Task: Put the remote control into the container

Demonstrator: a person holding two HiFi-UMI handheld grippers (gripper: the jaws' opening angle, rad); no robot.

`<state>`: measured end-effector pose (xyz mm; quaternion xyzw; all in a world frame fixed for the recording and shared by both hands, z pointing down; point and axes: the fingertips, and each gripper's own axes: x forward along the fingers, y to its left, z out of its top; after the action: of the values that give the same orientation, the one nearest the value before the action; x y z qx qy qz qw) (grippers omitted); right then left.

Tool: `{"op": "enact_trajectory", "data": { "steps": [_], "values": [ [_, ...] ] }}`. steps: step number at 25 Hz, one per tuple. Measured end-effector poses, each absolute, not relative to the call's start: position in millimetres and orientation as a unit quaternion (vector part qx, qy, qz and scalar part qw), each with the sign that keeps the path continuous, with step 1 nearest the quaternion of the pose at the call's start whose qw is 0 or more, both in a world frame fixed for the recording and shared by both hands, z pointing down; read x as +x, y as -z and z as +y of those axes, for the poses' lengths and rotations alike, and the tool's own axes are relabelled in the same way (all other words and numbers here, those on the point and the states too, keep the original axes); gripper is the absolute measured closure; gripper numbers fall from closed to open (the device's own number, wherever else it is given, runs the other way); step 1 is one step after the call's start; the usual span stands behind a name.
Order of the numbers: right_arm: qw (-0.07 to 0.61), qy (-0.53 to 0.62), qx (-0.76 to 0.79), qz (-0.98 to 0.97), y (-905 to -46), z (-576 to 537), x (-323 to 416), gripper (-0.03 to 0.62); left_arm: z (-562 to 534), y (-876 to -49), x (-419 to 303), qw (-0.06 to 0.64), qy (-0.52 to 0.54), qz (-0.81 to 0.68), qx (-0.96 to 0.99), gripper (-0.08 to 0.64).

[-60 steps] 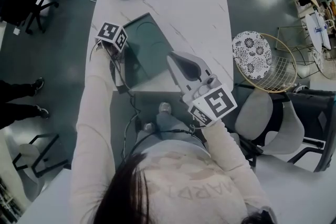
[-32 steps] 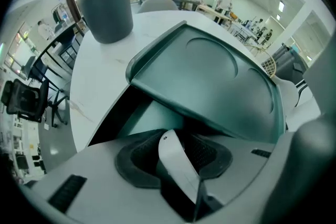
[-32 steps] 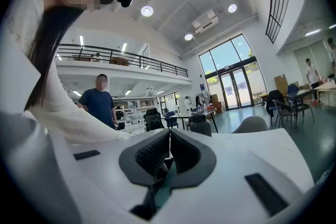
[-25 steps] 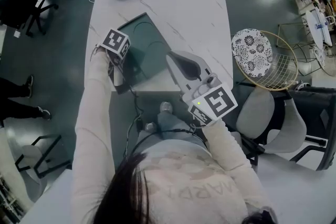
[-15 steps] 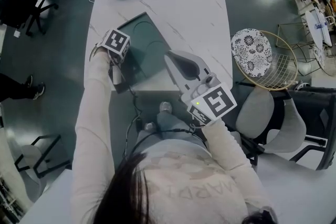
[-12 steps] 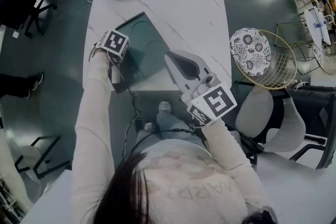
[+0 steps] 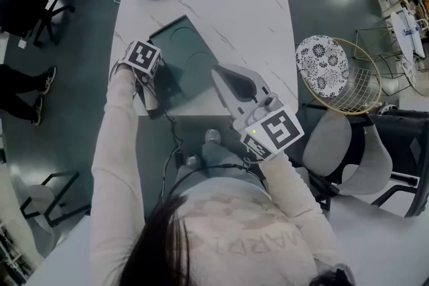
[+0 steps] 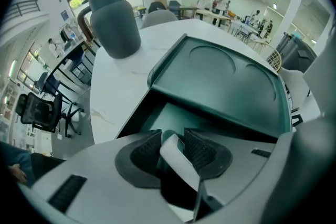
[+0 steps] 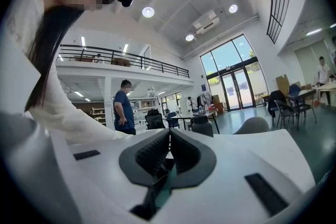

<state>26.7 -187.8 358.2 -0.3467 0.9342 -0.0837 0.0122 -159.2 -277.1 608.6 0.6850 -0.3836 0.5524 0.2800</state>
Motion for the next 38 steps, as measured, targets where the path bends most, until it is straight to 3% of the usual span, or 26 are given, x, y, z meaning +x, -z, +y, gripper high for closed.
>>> {"op": "enact_trajectory", "data": {
  "steps": [38],
  "values": [
    [0.028,0.079,-0.323,0.943,-345,-170,5,0.575,-240,-582,-191,0.347,-0.431,-0.463,0.692,0.436]
  ]
}}
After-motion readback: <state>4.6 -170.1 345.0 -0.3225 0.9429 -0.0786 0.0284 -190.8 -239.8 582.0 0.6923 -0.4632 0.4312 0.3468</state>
